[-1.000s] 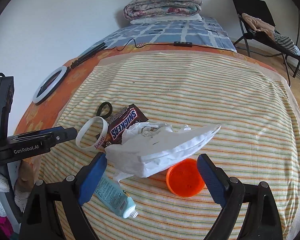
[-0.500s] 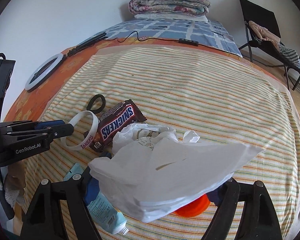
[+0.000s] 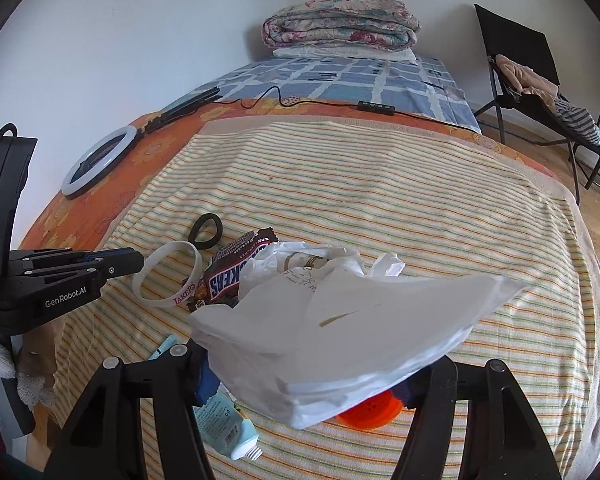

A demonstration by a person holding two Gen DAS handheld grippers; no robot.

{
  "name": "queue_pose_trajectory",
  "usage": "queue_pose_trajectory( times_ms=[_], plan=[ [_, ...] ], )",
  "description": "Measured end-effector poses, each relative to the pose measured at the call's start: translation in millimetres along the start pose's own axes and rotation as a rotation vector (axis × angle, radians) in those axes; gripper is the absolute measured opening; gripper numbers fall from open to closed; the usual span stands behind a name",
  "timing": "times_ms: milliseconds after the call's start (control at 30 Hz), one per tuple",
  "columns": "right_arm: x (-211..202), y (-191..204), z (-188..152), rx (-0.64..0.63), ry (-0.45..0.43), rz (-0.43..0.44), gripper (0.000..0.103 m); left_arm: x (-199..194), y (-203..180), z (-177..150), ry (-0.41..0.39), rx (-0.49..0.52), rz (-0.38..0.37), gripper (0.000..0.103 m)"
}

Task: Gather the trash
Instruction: 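Close left gripper on white band while right gripper grasps white plastic bag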

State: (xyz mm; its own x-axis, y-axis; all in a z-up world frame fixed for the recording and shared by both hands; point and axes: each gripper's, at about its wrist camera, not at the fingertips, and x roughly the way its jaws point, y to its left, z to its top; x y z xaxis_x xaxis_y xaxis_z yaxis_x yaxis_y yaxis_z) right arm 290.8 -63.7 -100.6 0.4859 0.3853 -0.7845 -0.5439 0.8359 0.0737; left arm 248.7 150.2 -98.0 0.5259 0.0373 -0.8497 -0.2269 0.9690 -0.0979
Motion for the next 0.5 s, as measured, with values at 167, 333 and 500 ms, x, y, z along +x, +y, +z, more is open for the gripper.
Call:
queue_pose_trajectory(
  times_ms=[167, 333, 500],
  plan=[
    [-15, -5, 0, 0.023, -0.020, 0.010, 0.068, -2, -1, -2, -0.005, 0.013, -0.004, 0.004],
    [-24, -7, -3, 0.044, -0.020, 0.030, 0.068, 16, 1, -3, 0.024, -0.002, 0.005, 0.036],
    [-26, -4, -5, 0.023, -0.013, 0.037, 0.068, 32, -3, -2, 0.036, 0.010, 0.030, 0.027]
  ],
)
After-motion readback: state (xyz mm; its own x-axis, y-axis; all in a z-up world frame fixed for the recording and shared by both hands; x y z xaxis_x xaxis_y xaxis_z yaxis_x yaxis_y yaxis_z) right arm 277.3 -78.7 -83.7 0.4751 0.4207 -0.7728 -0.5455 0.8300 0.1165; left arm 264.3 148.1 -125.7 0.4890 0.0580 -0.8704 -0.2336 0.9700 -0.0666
